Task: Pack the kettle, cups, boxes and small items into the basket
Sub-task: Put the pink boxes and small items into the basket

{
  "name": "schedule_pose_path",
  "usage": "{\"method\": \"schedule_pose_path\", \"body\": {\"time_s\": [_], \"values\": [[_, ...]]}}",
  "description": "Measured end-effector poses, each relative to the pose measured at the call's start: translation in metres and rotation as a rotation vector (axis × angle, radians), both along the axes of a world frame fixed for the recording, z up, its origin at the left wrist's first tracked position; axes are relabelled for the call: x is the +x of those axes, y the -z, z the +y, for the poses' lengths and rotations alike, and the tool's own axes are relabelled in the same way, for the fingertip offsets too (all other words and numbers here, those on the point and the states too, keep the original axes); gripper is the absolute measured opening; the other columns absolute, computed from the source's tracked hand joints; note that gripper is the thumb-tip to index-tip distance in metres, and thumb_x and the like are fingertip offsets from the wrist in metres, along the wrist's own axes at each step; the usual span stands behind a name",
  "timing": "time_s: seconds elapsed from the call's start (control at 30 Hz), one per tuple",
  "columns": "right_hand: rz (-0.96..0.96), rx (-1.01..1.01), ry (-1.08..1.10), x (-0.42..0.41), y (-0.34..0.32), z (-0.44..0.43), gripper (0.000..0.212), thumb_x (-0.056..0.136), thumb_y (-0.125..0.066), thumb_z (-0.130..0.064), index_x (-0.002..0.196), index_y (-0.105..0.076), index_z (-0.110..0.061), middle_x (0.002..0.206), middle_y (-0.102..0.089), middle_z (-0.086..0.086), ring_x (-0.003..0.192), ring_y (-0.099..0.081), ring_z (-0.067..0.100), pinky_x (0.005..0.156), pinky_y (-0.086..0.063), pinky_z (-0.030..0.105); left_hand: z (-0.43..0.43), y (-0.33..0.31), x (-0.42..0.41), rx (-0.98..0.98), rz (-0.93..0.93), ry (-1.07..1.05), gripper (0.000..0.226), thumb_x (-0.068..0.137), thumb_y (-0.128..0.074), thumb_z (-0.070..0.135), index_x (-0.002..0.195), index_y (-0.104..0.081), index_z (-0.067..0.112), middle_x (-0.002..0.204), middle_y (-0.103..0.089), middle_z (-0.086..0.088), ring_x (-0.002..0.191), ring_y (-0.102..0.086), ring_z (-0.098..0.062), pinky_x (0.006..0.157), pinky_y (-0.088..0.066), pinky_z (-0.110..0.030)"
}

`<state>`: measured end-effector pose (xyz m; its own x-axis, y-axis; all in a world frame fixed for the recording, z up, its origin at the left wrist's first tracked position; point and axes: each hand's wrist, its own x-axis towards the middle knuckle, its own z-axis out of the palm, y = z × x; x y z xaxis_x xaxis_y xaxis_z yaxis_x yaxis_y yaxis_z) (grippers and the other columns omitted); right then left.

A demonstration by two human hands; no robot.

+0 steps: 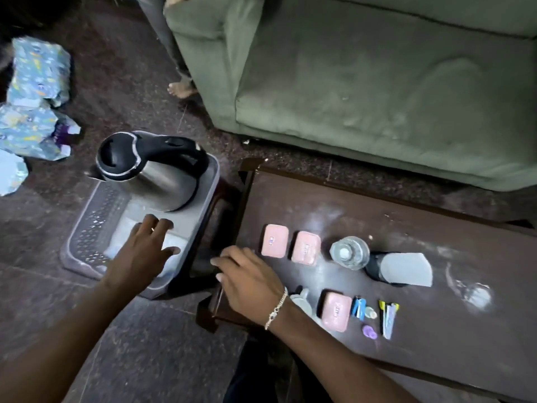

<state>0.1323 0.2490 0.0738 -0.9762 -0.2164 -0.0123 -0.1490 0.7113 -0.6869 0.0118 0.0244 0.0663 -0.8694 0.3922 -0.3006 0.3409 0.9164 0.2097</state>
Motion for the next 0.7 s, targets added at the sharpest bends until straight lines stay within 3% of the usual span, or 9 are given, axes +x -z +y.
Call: {"method": "schedule_pose_path", "body": {"time_s": [0.13, 0.23, 0.33, 0.43, 0.6, 0.7], "values": [[-0.072, 0.003, 0.199, 0.049, -0.002, 0.075, 0.03, 0.098, -0.054, -0.022, 0.126, -0.064, -0.015, 0.12, -0.06, 0.002, 0.105, -0.058, 0.024, 0.095, -0.048, 0.033, 0.079, -0.016, 0.036, 0.128, -0.009, 0.098, 0.055, 0.076, -0.09, 0.019, 0.119, -0.058, 0.005, 0.111, -0.055, -0.016, 0.1, -0.061, -0.046, 0.084, -0.055, -0.054], [-0.161, -0.004, 0.325, 0.086, 0.008, 0.124, 0.031, 0.099, -0.055, -0.023, 0.127, -0.064, -0.015, 0.12, -0.06, 0.004, 0.112, -0.058, 0.025, 0.096, -0.05, 0.038, 0.136, -0.011, 0.064, 0.19, -0.119, 0.115, 0.054, 0.081, -0.086, 0.026, 0.125, -0.06, 0.008, 0.12, -0.057, -0.013, 0.108, -0.063, -0.04, 0.089, -0.054, -0.047], [-0.213, 0.05, 0.472, 0.128, 0.021, 0.17, 0.03, 0.097, -0.059, -0.024, 0.125, -0.066, -0.016, 0.121, -0.061, 0.003, 0.116, -0.06, 0.023, 0.097, -0.051, 0.035, 0.189, 0.007, 0.099, 0.225, -0.219, 0.187, 0.054, 0.084, -0.084, 0.031, 0.127, -0.06, 0.008, 0.121, -0.056, -0.012, 0.104, -0.065, -0.038, 0.086, -0.054, -0.043], [-0.31, 0.085, 0.586, 0.165, 0.041, 0.208, 0.031, 0.095, -0.061, -0.022, 0.124, -0.067, -0.014, 0.119, -0.061, 0.003, 0.114, -0.06, 0.023, 0.099, -0.048, 0.034, 0.234, 0.028, 0.133, 0.203, -0.289, 0.243, 0.06, 0.088, -0.077, 0.041, 0.136, -0.054, 0.013, 0.129, -0.053, -0.009, 0.11, -0.063, -0.036, 0.091, -0.05, -0.043], [-0.497, 0.13, 0.819, 0.213, 0.083, 0.246, 0.032, 0.088, -0.065, -0.014, 0.119, -0.067, -0.008, 0.117, -0.058, 0.011, 0.105, -0.06, 0.035, 0.091, -0.052, 0.044, 0.28, 0.069, 0.188, 0.101, -0.363, 0.418, 0.073, 0.085, -0.077, 0.044, 0.144, -0.046, 0.016, 0.142, -0.044, -0.007, 0.127, -0.053, -0.031, 0.108, -0.043, -0.041], [-0.595, 0.152, 0.921, 0.234, 0.106, 0.255, 0.038, 0.087, -0.065, -0.014, 0.124, -0.063, -0.009, 0.116, -0.056, 0.014, 0.101, -0.06, 0.041, 0.086, -0.053, 0.047, 0.295, 0.09, 0.22, -0.009, -0.364, 0.49, 0.081, 0.082, -0.079, 0.044, 0.147, -0.038, 0.019, 0.145, -0.037, -0.005, 0.129, -0.048, -0.029, 0.107, -0.043, -0.04]]}}
